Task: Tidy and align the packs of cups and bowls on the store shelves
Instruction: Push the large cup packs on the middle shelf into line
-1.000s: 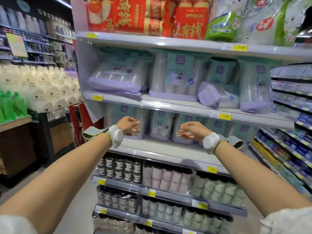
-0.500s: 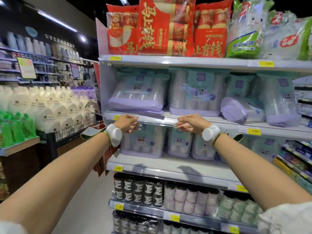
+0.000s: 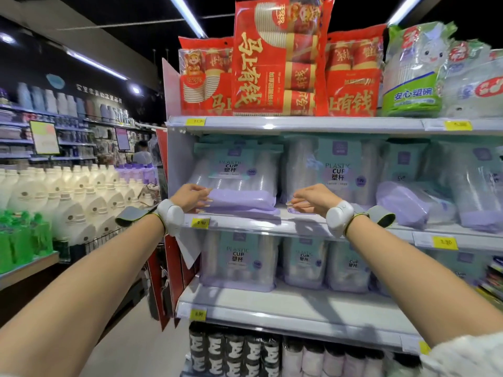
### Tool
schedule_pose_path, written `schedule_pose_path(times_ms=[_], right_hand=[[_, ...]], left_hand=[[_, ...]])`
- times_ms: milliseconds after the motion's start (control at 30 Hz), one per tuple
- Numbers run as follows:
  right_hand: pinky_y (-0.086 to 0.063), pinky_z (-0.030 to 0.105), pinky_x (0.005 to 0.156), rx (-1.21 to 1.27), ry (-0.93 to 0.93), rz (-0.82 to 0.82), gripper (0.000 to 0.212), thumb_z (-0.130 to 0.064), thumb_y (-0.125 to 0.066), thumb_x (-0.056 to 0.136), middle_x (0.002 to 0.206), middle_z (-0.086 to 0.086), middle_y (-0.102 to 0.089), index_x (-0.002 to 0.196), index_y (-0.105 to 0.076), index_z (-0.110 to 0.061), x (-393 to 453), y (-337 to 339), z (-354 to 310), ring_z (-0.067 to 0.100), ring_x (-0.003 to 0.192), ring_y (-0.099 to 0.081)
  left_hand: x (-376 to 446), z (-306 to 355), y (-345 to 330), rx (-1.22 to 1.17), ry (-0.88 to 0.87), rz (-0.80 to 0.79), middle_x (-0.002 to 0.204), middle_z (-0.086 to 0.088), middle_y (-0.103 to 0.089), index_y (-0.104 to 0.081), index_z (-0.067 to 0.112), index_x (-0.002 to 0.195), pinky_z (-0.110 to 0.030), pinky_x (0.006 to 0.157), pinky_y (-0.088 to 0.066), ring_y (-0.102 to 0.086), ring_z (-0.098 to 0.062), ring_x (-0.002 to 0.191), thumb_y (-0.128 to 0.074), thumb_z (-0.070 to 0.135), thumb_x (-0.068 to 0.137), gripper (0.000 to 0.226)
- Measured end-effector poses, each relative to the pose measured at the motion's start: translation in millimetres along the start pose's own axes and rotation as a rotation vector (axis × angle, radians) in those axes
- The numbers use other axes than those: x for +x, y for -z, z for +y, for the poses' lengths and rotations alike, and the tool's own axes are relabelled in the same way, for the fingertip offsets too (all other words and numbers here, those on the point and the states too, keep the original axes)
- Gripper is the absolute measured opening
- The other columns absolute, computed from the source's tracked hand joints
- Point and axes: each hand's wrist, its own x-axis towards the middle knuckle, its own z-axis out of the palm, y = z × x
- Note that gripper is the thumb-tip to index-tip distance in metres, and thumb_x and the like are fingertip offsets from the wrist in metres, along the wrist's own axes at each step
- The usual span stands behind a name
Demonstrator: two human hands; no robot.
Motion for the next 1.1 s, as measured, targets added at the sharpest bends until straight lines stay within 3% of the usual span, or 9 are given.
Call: schedule_pose_path(times_ms=[67,233,367,433,533,700,833,967,1100], right_hand=[[-0.052,0.025,0.073,-0.047,0.021,0.005,0.024,-0.009,-0.054,0.093,0.101,0.021,-0.066,0.109,-0.059,0.009,8.3,-2.6,-6.2,0.024,0.079,-0.062],[-0.050,0.023,0.068,-0.146,0.028,-0.006,0.040,-0.020,-0.057,0.094,0.083,0.010,-0.066,0.120,-0.054,0.009,42.3,-11.7,-16.1,0.014,0.068,-0.062],[-0.054,0.035,0.093,-0.260,0.036,-0.081,0.061,-0.038,-0.068,0.085,0.114,0.018,-0.063,0.124,-0.050,0.006,56.0,-25.0,-14.5,0.023,0.096,-0.065],[-0.056,0.036,0.089,-0.250,0.034,-0.124,0.067,-0.040,-0.071,0.082,0.111,0.015,-0.062,0.125,-0.048,0.007,63.4,-33.5,-10.4,0.024,0.093,-0.066],[-0.051,0.029,0.062,-0.140,0.018,-0.152,0.058,-0.035,-0.069,0.085,0.097,0.011,-0.054,0.120,-0.048,0.005,70.5,-44.3,-4.5,0.020,0.070,-0.057],[-0.042,0.025,0.052,-0.110,-0.004,-0.143,0.056,-0.041,-0.074,0.078,0.099,0.018,-0.057,0.106,-0.055,0.004,80.6,-51.9,2.1,0.022,0.059,-0.049],[-0.044,0.033,0.068,-0.130,0.011,-0.120,0.047,-0.043,-0.077,0.073,0.114,0.023,-0.062,0.085,-0.059,-0.001,85.2,-59.9,4.6,0.024,0.073,-0.053],[-0.043,0.034,0.063,-0.033,-0.015,-0.072,0.049,-0.030,-0.079,0.075,0.130,0.026,-0.051,0.107,-0.054,-0.001,84.2,-64.3,1.0,0.032,0.089,-0.059],[-0.046,0.028,0.049,-0.001,-0.024,-0.042,0.077,-0.026,-0.080,0.075,0.109,0.019,-0.053,0.134,-0.034,-0.008,84.4,-61.5,-12.1,0.028,0.072,-0.057]], left_hand=[[10.3,-1.0,3.8,0.058,-0.039,0.067,0.118,-0.021,-0.065,-0.060,-0.006,0.116,-0.032,0.076,-0.049,-0.061,-0.019,0.089,-0.056,0.023,0.097,0.034],[34.2,4.4,7.6,0.111,-0.095,0.193,0.114,-0.009,-0.056,-0.053,-0.011,0.127,-0.032,0.086,-0.044,-0.056,-0.022,0.100,-0.057,0.016,0.096,0.041],[47.2,-3.2,12.5,0.201,-0.068,0.254,0.142,-0.017,-0.047,-0.042,-0.002,0.138,-0.039,0.103,-0.044,-0.052,-0.033,0.125,-0.061,0.029,0.093,0.058],[55.4,-10.6,13.6,0.252,-0.035,0.274,0.147,-0.019,-0.041,-0.037,0.000,0.142,-0.044,0.109,-0.039,-0.044,-0.034,0.133,-0.060,0.036,0.093,0.065],[61.2,-14.2,12.1,0.269,0.020,0.247,0.145,-0.021,-0.042,-0.030,-0.003,0.144,-0.046,0.109,-0.039,-0.044,-0.037,0.132,-0.057,0.038,0.094,0.071],[80.0,-15.3,16.0,0.333,0.052,0.203,0.139,-0.025,-0.047,-0.020,-0.006,0.146,-0.043,0.104,-0.042,-0.049,-0.038,0.127,-0.056,0.041,0.094,0.079],[94.2,-13.8,18.7,0.344,0.073,0.170,0.128,-0.026,-0.057,-0.018,-0.007,0.145,-0.042,0.100,-0.042,-0.053,-0.038,0.122,-0.058,0.048,0.090,0.087],[105.9,-16.9,14.5,0.321,0.083,0.171,0.132,-0.024,-0.053,-0.018,-0.007,0.145,-0.038,0.096,-0.042,-0.052,-0.035,0.123,-0.062,0.052,0.086,0.094],[111.6,-22.8,12.1,0.282,0.046,0.237,0.139,-0.027,-0.046,-0.029,-0.005,0.142,-0.044,0.102,-0.042,-0.052,-0.038,0.120,-0.066,0.057,0.080,0.095]])
